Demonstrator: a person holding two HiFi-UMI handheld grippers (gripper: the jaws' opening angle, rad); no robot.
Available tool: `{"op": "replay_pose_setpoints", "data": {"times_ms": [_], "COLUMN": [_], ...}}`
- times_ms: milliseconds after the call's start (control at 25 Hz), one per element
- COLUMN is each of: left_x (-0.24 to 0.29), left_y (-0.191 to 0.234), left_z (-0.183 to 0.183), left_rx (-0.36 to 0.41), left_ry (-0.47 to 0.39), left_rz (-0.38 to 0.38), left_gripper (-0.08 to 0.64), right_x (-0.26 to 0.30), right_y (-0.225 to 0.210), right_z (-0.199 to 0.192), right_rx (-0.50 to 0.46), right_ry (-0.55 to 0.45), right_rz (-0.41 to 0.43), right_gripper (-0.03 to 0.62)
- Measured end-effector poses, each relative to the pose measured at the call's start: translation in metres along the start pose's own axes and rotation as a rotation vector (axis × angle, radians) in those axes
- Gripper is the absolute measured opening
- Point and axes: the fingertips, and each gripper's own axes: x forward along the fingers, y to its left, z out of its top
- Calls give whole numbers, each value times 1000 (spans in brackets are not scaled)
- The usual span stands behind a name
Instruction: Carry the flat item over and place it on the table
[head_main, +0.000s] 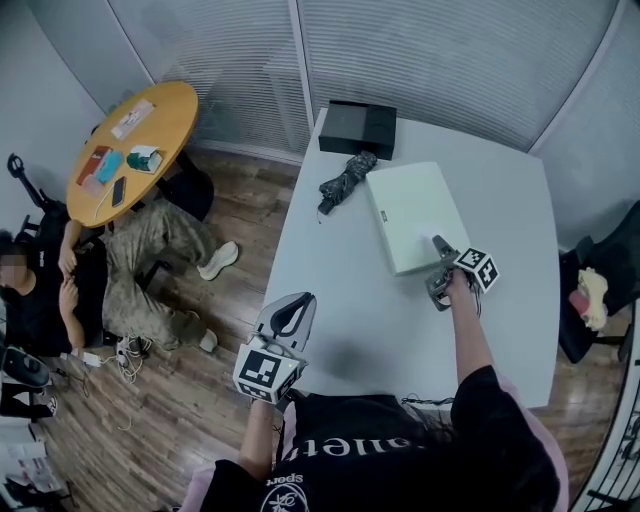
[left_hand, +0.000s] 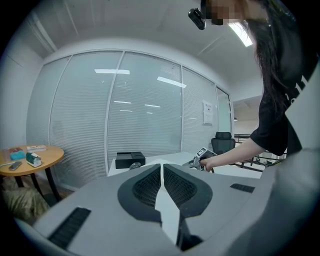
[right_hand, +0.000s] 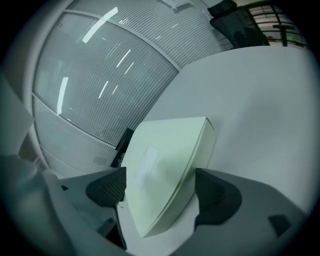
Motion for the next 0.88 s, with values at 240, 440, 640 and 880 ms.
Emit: {"op": "replay_pose_setpoints", "data": {"times_ms": [240,440,640,880], "left_x": [0,-1,-6,-15], "left_y": [-18,-39,-64,-104], "left_z": [0,4,10,13], "left_rx": [11,27,41,51], "left_ry": [-4,-10,-28,-40], "left_rz": [-39,-74,-107,-147], "left_gripper": [35,34,34,34], "right_x": [-39,-88,-148,-221], "right_y": [23,51,70,72], "right_z": [-19,-50,-83,-106], "right_rx": [-88,-243,-381,-466], "right_ry": [59,132,155,123], "right_rz": [139,270,387,496], "right_gripper": [414,414,414,410]}}
